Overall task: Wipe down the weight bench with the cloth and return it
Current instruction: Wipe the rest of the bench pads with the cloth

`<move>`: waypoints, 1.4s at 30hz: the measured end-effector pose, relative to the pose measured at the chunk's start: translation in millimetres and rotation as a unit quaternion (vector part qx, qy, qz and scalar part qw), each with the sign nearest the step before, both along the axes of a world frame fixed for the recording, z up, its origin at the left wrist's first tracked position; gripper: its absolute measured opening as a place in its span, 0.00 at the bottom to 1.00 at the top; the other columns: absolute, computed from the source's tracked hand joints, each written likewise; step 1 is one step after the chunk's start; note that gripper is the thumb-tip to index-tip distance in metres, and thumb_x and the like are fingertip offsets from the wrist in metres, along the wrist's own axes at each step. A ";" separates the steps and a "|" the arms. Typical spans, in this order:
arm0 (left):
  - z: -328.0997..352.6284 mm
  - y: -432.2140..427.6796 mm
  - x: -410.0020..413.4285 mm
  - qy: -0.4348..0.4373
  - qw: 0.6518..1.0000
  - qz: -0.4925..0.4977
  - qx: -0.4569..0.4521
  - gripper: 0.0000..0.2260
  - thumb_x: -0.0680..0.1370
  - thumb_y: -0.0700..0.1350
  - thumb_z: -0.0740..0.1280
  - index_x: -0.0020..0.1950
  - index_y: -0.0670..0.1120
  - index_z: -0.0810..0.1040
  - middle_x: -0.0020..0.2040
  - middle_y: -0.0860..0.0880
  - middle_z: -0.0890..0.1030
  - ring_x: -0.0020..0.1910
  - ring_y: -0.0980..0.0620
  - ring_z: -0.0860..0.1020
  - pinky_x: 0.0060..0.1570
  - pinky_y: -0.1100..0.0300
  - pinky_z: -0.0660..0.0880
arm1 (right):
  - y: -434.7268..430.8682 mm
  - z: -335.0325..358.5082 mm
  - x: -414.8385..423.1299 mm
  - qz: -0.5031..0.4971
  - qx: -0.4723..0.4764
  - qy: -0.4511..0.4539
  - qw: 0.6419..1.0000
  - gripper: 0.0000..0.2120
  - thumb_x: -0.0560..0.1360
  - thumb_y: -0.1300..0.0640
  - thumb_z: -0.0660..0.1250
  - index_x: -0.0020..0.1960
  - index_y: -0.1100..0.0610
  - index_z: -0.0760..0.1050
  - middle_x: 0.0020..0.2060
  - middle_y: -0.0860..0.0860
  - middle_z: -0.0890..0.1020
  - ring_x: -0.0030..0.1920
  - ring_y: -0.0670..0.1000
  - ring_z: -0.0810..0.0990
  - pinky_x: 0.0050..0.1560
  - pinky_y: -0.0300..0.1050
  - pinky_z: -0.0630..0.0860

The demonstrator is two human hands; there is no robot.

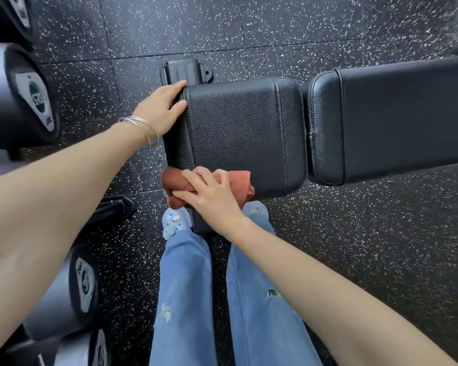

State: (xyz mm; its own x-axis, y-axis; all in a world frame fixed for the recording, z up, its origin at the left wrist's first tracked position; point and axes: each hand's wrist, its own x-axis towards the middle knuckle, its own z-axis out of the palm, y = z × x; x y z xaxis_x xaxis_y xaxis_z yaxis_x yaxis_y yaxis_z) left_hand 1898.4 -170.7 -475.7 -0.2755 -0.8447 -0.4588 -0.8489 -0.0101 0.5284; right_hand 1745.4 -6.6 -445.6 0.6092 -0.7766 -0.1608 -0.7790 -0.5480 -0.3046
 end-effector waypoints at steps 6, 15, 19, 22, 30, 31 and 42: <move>1.2 5.0 -5.3 -0.031 0.999 0.023 -0.008 0.23 0.81 0.50 0.57 0.76 0.49 0.58 0.72 0.42 0.66 0.70 0.43 0.66 0.68 0.51 0.63 | 1.4 -5.4 -106.1 0.014 -0.052 -0.022 0.998 0.14 0.74 0.59 0.63 0.51 0.44 0.82 0.56 0.51 0.81 0.55 0.54 0.79 0.47 0.51 0.74; 1.0 15.3 -21.6 -0.066 0.994 0.078 -0.033 0.24 0.80 0.52 0.57 0.76 0.49 0.59 0.72 0.43 0.64 0.67 0.38 0.68 0.68 0.48 0.64 | -67.1 -2.2 -136.8 -0.279 0.028 -0.027 0.960 0.27 0.71 0.72 0.63 0.59 0.44 0.78 0.66 0.54 0.71 0.64 0.58 0.67 0.58 0.52 0.59; 0.2 12.8 -16.6 -0.061 0.996 0.046 -0.034 0.24 0.81 0.53 0.56 0.76 0.50 0.58 0.71 0.42 0.65 0.67 0.40 0.69 0.66 0.49 0.65 | -146.6 -5.8 -88.5 -0.426 0.028 -0.030 0.904 0.31 0.70 0.71 0.60 0.61 0.40 0.75 0.67 0.51 0.67 0.64 0.56 0.64 0.55 0.50 0.57; 2.9 13.6 -18.3 -0.061 0.996 0.062 -0.029 0.23 0.81 0.53 0.55 0.76 0.50 0.58 0.71 0.42 0.65 0.65 0.39 0.70 0.65 0.49 0.66 | -127.2 -2.5 -63.9 -0.421 0.027 -0.021 0.907 0.29 0.71 0.70 0.61 0.63 0.42 0.73 0.68 0.52 0.66 0.65 0.56 0.63 0.57 0.52 0.57; 9.7 11.5 -17.7 -0.047 0.997 0.068 0.012 0.24 0.81 0.52 0.55 0.76 0.48 0.57 0.72 0.42 0.64 0.68 0.39 0.68 0.67 0.50 0.63 | -27.6 14.4 -83.8 0.020 0.019 0.018 0.999 0.25 0.67 0.62 0.54 0.55 0.45 0.81 0.58 0.56 0.80 0.54 0.58 0.79 0.45 0.55 0.73; 10.6 12.0 -16.9 -0.046 0.997 0.065 0.015 0.24 0.81 0.52 0.55 0.76 0.48 0.57 0.73 0.42 0.63 0.68 0.39 0.68 0.67 0.50 0.63 | -43.2 13.5 -87.3 0.047 0.027 0.029 0.998 0.25 0.68 0.64 0.55 0.57 0.45 0.80 0.61 0.55 0.78 0.57 0.59 0.77 0.48 0.56 0.70; 18.1 58.5 23.3 -0.002 0.998 0.057 0.026 0.29 0.78 0.43 0.63 0.76 0.42 0.54 0.74 0.42 0.62 0.70 0.44 0.67 0.68 0.48 0.66 | -109.0 0.7 6.0 -0.313 0.060 0.002 0.948 0.29 0.70 0.68 0.62 0.63 0.41 0.73 0.69 0.51 0.66 0.64 0.57 0.64 0.55 0.52 0.58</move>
